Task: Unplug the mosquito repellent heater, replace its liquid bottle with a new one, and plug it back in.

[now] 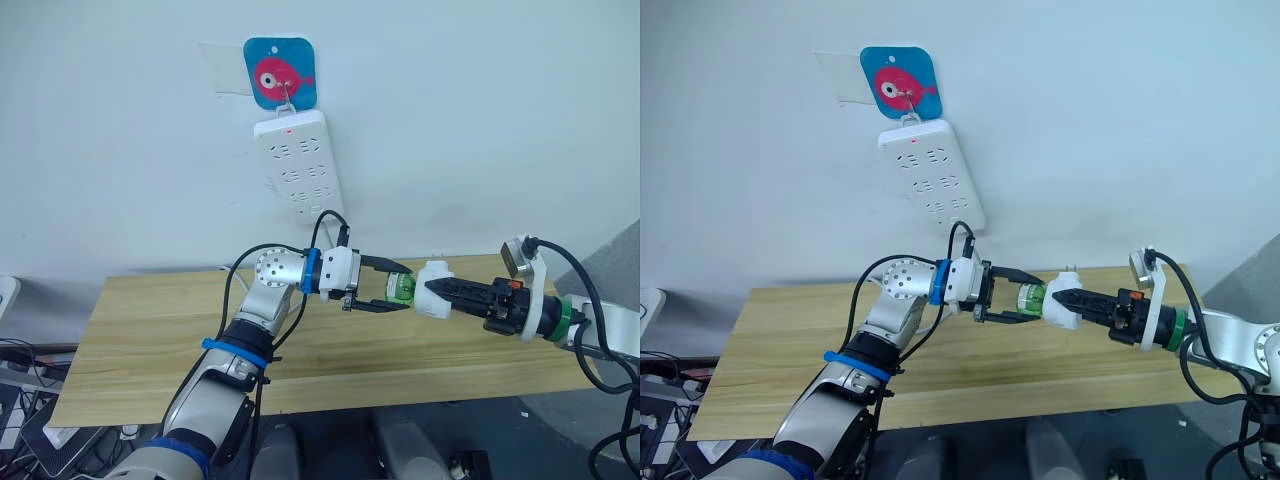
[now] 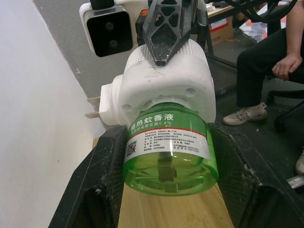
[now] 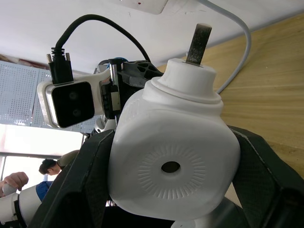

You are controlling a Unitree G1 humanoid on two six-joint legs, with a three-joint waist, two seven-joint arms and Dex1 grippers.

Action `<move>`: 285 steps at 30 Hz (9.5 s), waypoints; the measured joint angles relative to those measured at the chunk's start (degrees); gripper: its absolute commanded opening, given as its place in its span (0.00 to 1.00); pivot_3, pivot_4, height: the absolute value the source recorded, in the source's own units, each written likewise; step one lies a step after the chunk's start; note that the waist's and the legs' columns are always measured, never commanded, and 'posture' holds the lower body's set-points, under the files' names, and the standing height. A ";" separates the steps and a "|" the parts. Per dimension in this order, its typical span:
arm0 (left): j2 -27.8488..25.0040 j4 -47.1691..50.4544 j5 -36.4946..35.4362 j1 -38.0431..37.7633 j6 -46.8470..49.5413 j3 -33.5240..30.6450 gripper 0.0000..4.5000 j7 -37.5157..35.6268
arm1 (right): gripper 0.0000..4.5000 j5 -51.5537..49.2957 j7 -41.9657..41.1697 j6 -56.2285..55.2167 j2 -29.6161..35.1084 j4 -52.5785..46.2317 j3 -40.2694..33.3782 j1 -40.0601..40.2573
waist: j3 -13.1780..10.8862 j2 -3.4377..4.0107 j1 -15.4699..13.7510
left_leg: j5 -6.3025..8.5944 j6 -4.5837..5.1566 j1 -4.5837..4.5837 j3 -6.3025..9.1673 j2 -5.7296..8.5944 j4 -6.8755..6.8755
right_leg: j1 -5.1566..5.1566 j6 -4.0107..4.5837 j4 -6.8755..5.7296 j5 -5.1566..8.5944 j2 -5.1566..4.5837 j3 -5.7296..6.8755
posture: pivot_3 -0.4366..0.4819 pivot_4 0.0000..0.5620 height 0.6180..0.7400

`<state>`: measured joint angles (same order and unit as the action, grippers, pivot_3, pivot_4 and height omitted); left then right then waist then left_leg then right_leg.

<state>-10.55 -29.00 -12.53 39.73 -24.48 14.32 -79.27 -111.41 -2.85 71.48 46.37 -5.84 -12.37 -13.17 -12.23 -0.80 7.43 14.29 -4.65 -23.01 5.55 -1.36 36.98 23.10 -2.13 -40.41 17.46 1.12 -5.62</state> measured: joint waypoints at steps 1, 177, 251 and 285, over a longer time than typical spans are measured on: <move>0.00 0.04 0.00 -0.01 0.00 0.01 0.51 0.00 | 0.69 0.00 0.00 -0.03 0.00 0.01 0.00 0.00 | 0.00 0.00 0.00 | 0.00 0.00 0.00 -0.01 0.00 0.00 | 0.00 0.00 0.00 0.00 0.00 0.00 | 0.37 0.33 1.00; -7.08 7.33 -24.04 3.56 23.08 12.03 0.50 3.89 | 0.69 -0.01 -13.55 3.03 11.04 2.75 1.06 -2.61 | 0.03 0.05 -0.71 | 0.16 0.32 -0.55 0.15 -0.12 0.58 | 0.05 -0.22 0.27 -0.15 -0.15 0.35 | 0.36 0.30 1.00; -0.27 -14.06 -1.74 5.07 -45.15 -4.90 0.99 2.43 | 0.69 -0.15 -10.79 1.54 5.33 5.49 -2.22 -2.80 | 0.01 0.04 -2.48 | 0.42 0.76 -0.76 -0.38 -0.02 0.98 | 0.11 -0.27 0.37 -0.19 -0.23 0.09 | 0.36 0.34 1.00; -1.26 -25.78 6.93 10.73 -57.41 4.58 0.49 19.94 | 0.69 -0.08 -10.79 1.51 4.26 4.22 -2.14 -3.72 | 0.01 0.04 -2.26 | 0.42 0.76 -0.76 -0.32 -0.02 0.97 | 0.11 -0.27 0.35 -0.19 -0.22 0.12 | 0.35 0.34 1.00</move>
<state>-11.81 -54.77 -5.60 50.46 -81.90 18.90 -59.33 -111.49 -13.64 72.99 50.63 -1.62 -14.51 -16.89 -12.22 -0.76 5.17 14.70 -3.89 -23.77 5.23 -1.38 37.96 23.21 -2.40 -40.06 17.28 0.90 -5.51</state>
